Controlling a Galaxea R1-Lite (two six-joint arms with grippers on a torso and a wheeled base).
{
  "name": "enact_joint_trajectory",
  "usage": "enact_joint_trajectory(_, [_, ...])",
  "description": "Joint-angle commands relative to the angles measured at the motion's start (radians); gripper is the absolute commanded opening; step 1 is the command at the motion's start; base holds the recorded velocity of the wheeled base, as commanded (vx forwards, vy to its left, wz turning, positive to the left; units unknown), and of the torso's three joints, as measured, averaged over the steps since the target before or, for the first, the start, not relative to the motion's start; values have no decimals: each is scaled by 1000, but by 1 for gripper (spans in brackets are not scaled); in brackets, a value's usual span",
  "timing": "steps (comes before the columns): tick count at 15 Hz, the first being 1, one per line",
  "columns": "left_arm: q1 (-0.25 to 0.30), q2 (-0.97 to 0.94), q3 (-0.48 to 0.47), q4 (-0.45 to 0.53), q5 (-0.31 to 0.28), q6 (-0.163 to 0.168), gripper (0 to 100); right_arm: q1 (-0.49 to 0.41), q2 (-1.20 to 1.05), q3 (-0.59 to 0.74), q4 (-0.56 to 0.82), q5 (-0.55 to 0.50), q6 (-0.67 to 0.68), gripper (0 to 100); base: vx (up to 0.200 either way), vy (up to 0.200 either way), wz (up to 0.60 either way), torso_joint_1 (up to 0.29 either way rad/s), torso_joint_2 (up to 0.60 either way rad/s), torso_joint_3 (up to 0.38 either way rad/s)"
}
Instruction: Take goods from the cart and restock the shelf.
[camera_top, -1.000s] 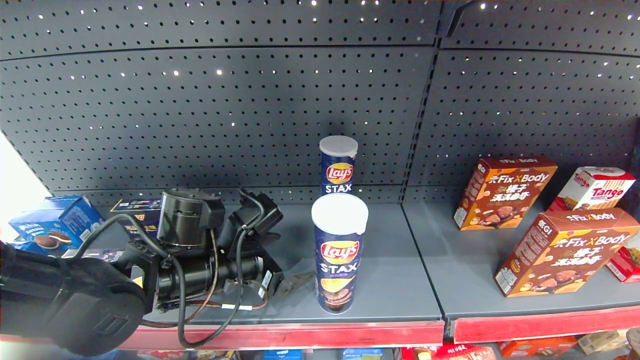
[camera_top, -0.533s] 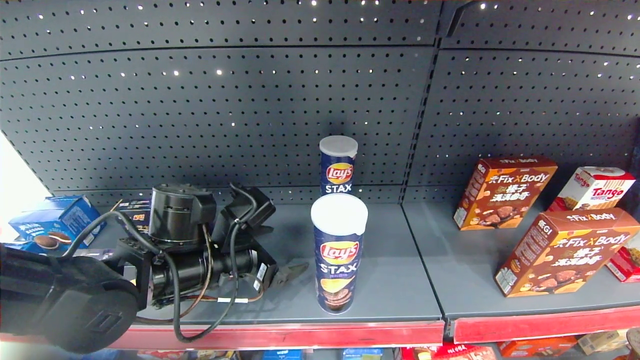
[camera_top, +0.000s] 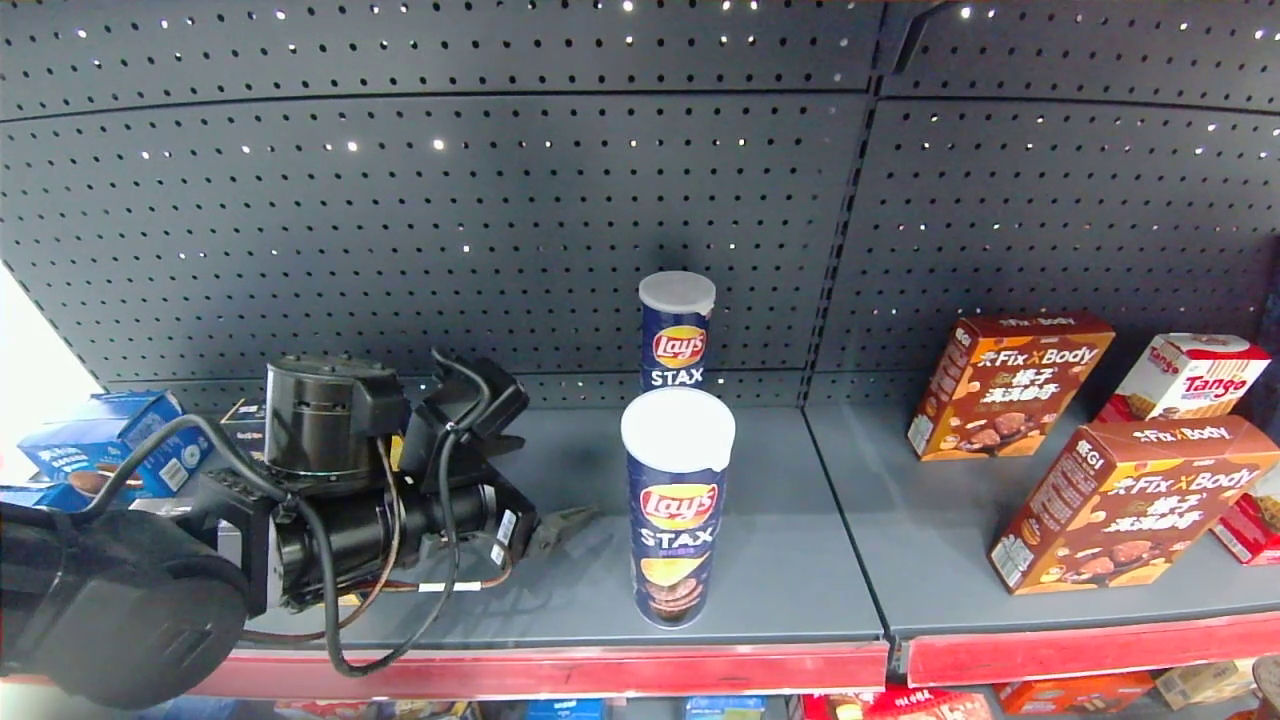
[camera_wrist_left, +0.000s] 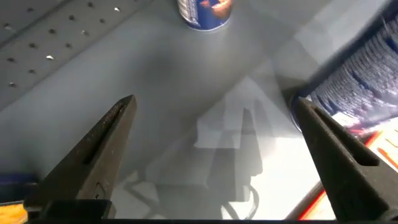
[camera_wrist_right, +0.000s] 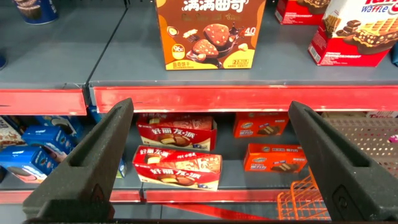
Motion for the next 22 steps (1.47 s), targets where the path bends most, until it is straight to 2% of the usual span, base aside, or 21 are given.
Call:
enact_joint_trajectory(1, [5,-2,-39,0,12,0,100,0,1,0,0,0,0,100,0,0,0,0,0,0])
enact_joint_trajectory(3, [2,1,-62,0,18,0,100,0,1,0,0,0,0,100,0,0,0,0,0,0])
enact_joint_trajectory(8, [2,-10,-50,2,38,0,100,0,1,0,0,0,0,100,0,0,0,0,0,0])
enact_joint_trajectory(12, [20,-79,-100,-3,62,0,100,0,1,0,0,0,0,100,0,0,0,0,0,0])
enact_joint_trajectory(14, [85,-125,-102,-18,70,3,100,0,1,0,0,0,0,100,0,0,0,0,0,0])
enact_joint_trajectory(15, [106,-137,-99,-47,65,10,100,0,1,0,0,0,0,100,0,0,0,0,0,0])
enact_joint_trajectory(16, [111,-141,-99,-59,65,24,100,0,1,0,0,0,0,100,0,0,0,0,0,0])
enact_joint_trajectory(17, [115,-139,-99,-64,65,52,100,0,1,0,0,0,0,100,0,0,0,0,0,0])
enact_joint_trajectory(18, [114,-139,-100,-64,67,61,100,0,1,0,0,0,0,100,0,0,0,0,0,0])
enact_joint_trajectory(22, [114,-217,-106,-44,95,67,100,0,1,0,0,0,0,100,0,0,0,0,0,0])
